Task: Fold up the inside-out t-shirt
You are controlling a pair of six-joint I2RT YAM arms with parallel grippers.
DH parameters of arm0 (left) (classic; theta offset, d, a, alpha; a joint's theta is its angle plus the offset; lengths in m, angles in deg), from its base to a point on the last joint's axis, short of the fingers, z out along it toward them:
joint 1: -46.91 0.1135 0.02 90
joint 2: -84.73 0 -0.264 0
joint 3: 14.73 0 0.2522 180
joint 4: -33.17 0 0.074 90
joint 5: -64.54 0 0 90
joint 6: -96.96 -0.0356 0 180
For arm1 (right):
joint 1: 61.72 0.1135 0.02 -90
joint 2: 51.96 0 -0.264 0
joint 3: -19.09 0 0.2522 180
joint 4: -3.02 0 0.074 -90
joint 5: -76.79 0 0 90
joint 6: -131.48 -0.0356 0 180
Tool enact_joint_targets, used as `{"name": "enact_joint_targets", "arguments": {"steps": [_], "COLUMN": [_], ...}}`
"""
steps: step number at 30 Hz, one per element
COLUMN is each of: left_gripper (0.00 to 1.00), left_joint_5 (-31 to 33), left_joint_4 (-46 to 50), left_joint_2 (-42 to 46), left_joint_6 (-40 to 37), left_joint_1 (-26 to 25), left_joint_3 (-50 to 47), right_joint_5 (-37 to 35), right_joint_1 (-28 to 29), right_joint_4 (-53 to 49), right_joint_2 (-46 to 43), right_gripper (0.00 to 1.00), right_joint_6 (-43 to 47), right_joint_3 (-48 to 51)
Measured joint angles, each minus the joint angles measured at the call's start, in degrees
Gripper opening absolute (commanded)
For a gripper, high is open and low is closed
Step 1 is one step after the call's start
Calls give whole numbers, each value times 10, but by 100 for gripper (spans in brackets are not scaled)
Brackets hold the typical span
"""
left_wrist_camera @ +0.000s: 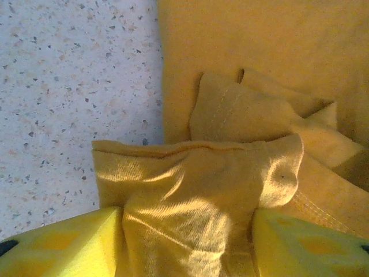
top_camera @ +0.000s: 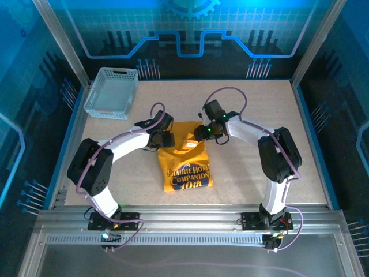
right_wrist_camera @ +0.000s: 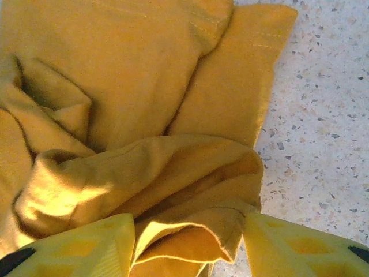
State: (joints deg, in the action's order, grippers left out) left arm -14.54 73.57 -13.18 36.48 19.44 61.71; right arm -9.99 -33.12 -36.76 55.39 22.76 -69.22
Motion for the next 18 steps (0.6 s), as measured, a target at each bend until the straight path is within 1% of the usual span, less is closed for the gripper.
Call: {"name": "enact_joint_targets", "arguments": {"steps": [4,7,12,15,18], "left_gripper": [46,39,38,39,39], "left_joint_5": [0,0,-2,-2,-2], "left_joint_4": [-2,-3,-4,-4,-3], "left_joint_2": [-16,-18,-17,-17,-17], "left_joint_6": [0,-1,1,1,1], "left_joint_1": [0,0,0,0,0], "left_joint_3": [6,6,6,6,6], "right_joint_5": [-15,-26,-43,-50,-53], "right_joint_1": [2,3,3,3,3], "right_joint_4": [-11,-15,-16,-16,-15], "right_joint_2": [9,9,9,9,9], "right_gripper": [40,37,40,40,38], "right_joint_6": [-6,-8,-8,-8,-8], "right_joint_3": [-2,-2,-2,0,0]}}
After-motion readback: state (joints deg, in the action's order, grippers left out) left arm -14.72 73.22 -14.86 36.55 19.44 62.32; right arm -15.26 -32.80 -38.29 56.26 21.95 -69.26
